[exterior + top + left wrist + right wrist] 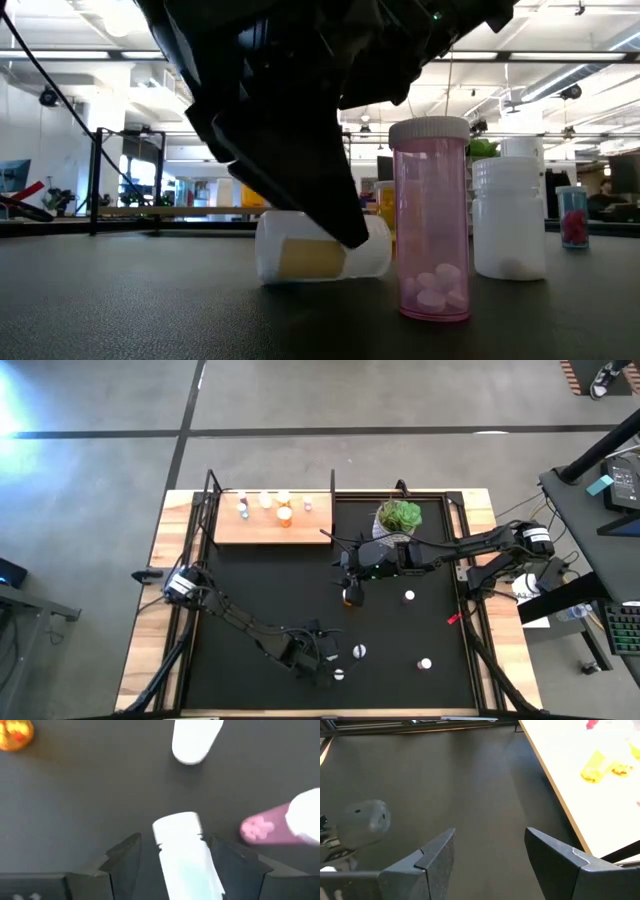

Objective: Pick and place medicine bottles onto shelf by color
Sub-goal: Put the bottom left white pill bottle on the shelf aligned with the other white pill bottle

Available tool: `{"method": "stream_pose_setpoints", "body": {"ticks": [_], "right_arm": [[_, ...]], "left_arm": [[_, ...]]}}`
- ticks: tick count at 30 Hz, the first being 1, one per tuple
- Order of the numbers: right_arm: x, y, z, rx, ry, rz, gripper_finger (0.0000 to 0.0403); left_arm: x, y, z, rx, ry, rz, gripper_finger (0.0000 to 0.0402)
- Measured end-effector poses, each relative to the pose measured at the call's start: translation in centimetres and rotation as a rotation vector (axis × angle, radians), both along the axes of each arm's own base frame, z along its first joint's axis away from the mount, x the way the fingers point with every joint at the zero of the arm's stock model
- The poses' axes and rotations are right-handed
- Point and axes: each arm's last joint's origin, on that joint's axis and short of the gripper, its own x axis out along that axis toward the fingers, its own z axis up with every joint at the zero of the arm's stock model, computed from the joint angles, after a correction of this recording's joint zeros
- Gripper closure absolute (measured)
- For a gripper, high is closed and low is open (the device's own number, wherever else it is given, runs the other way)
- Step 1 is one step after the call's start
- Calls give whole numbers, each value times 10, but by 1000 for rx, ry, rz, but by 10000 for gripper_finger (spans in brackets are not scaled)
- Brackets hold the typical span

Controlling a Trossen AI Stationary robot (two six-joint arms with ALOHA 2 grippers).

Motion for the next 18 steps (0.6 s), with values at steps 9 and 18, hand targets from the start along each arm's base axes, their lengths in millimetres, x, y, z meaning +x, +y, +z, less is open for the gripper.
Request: {"method": "stream_pose_setpoints", "body": {"ticks": [9,18], "right_arm": [[0,0,0,0,0,0,174],[0,0,0,0,0,0,174]], "left_arm": [[-3,2,-4,-15,38,10,203],[-4,1,-5,-17,43,5,277]]}}
